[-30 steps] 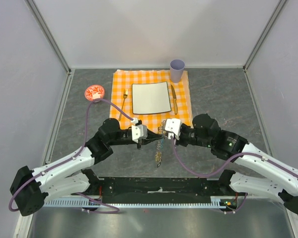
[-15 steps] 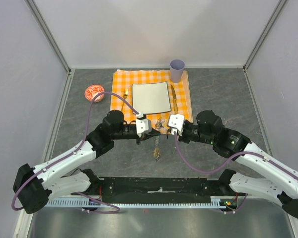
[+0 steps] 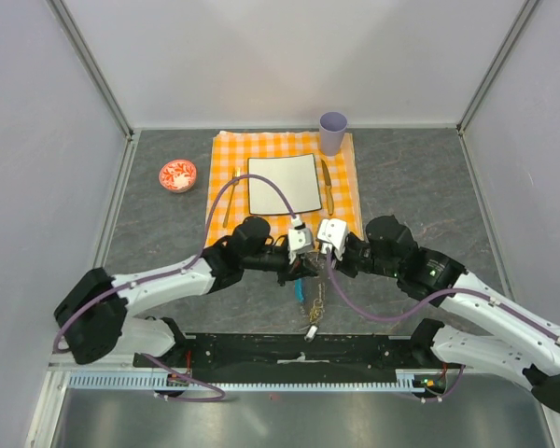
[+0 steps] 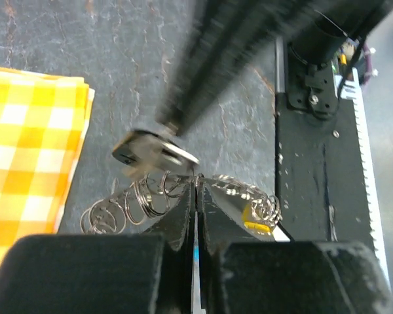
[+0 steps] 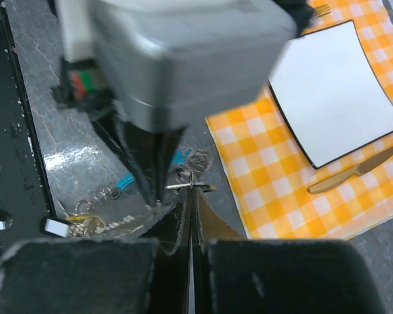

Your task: Put the keys on the keyring

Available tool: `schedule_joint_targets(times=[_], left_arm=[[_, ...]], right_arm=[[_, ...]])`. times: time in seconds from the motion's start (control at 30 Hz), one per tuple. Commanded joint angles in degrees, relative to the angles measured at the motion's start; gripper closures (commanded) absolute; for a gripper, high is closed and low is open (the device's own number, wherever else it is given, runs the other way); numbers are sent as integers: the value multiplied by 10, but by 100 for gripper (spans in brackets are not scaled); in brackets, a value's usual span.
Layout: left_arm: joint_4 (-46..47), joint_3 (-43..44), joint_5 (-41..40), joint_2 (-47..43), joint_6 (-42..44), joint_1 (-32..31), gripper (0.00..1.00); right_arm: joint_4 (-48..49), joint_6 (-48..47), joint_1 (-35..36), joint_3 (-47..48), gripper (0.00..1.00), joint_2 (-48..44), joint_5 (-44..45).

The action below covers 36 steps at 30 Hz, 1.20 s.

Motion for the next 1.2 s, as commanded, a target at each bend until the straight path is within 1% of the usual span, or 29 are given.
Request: schedule_joint_targets(times=[0.0,0.1,0.23,0.3,0.4,0.5,0.63,0.77,0.87,0.9,1.0,1.1,1.17], left_arm=[[31,-10,-33,74,-48,1,98],[11,-36,-86,74,-61,1,98],[27,-106,-114,27,-117,0,98],[18,-118,-122,18,-122,1,98],[-10,-108,-132,34,-116,1,98],[-9,-97,-146,56,-114,0,98],[-4,-79,-155,88,-99,1,98],[-1,-80,-165,99,-97,0,98],[-9,-81,-159,87,-101,1,92],[-12,-82,-159,76,-102,0,87],[-33,-80,-164,62,-110,1,80],[-61,-72,-163,54,-111,0,77],[-64,-69,-156,53,-114,0,77]], right_arm=[[16,39,-2,-20,100,-20,11],[17,54,-3,-31,100,-18,9],[18,57,-3,-32,100,-12,8],[17,56,-3,-30,100,1,2],[16,60,-3,-27,100,24,-17],[16,69,-3,-34,100,39,-21],[18,78,-4,-45,100,33,-13],[36,92,-3,-65,100,18,6],[39,95,-3,-73,100,10,9],[40,96,-3,-75,100,6,9],[46,97,-3,-81,100,8,9],[52,98,-3,-83,100,12,7],[56,99,-3,-85,100,15,4]])
